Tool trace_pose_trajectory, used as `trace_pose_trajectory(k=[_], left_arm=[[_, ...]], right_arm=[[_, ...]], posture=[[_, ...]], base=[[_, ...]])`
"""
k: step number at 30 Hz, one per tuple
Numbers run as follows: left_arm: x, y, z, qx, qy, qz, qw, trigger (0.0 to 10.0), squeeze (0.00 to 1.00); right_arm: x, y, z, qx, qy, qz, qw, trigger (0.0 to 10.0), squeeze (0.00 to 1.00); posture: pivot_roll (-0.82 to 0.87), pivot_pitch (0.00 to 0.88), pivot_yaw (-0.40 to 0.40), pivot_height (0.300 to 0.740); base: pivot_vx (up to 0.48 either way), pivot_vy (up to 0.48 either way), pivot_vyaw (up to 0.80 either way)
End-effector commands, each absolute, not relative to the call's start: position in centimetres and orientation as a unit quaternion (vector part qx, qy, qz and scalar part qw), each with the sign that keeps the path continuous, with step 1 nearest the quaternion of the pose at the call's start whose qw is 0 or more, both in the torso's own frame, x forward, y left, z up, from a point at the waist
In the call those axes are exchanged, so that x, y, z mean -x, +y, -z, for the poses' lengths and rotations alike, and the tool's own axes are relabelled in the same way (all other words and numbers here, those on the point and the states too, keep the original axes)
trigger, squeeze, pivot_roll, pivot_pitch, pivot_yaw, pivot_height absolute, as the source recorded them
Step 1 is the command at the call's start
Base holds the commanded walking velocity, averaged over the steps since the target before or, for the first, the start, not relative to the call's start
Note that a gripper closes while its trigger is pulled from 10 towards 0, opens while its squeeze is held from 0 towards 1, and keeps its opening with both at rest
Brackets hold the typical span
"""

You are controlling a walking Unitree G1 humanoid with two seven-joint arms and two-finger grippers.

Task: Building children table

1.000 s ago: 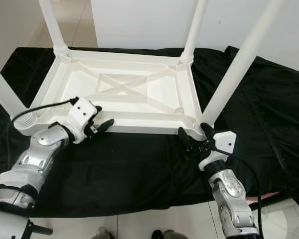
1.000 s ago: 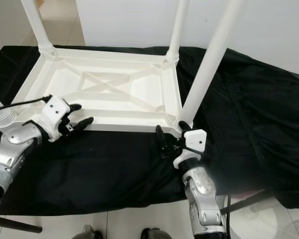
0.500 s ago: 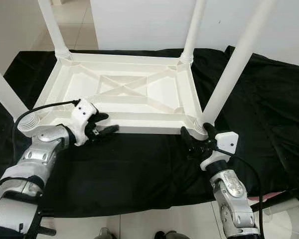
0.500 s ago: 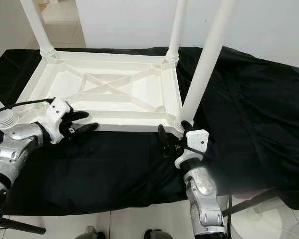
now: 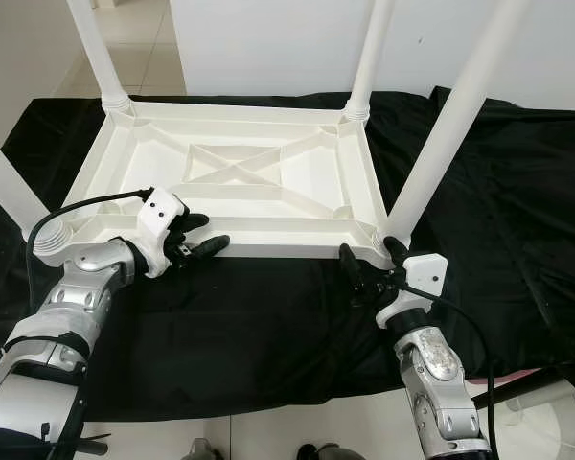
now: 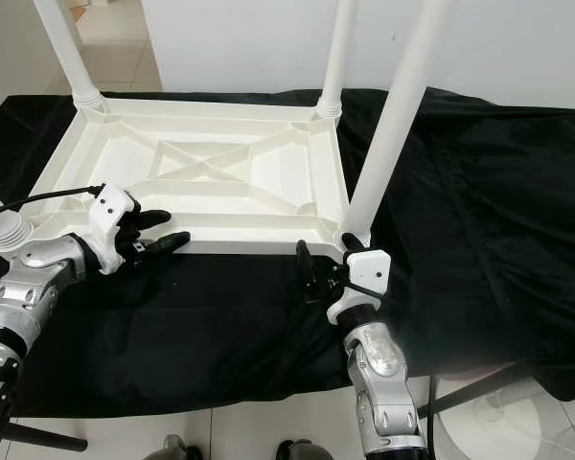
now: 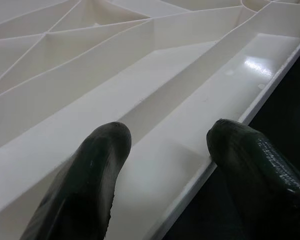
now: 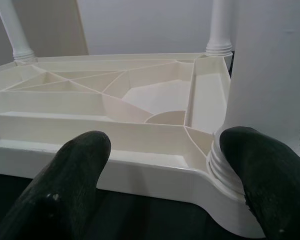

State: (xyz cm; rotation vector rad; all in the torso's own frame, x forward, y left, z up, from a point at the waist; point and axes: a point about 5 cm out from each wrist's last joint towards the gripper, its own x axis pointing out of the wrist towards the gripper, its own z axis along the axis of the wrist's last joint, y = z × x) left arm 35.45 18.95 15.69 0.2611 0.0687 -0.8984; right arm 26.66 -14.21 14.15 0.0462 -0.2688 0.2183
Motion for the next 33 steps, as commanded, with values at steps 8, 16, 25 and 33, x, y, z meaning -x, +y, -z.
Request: trace_pose_trajectory(k=[8, 16, 25, 33], left_arm=[[-34.1, 18.8, -14.1, -0.119, 0.088, 0.523, 0.839, 10.0, 0.00], [-33.8, 19.1, -14.6, -0.099, 0.091, 0.545, 0.828, 10.0, 0.00], [-32.3, 19.2, -14.4, -0.103, 0.104, 0.595, 0.790, 10.0, 0.00], [-31.6, 18.8, -14.0, -0.115, 0.118, 0.609, 0.775, 10.0, 0.00]], right_arm=[[-26.4, -14.2, -13.7, -0.022, -0.123, -0.105, 0.987, 10.0, 0.00], [-26.4, -14.2, -13.5, -0.022, -0.119, -0.103, 0.987, 10.0, 0.00], [-26.3, -14.1, -13.4, -0.022, -0.117, -0.107, 0.987, 10.0, 0.00], [-26.1, -13.5, -13.2, -0.014, -0.111, -0.138, 0.984, 10.0, 0.00]], posture=[[-0.10, 0.122, 0.019, 0.740], [-0.09, 0.126, 0.023, 0.740], [-0.09, 0.129, 0.020, 0.740], [-0.09, 0.128, 0.014, 0.740]], base=[[0.000, 0.000, 0.00], [0.000, 0.000, 0.00], [0.000, 0.000, 0.00], [0.000, 0.000, 0.00]])
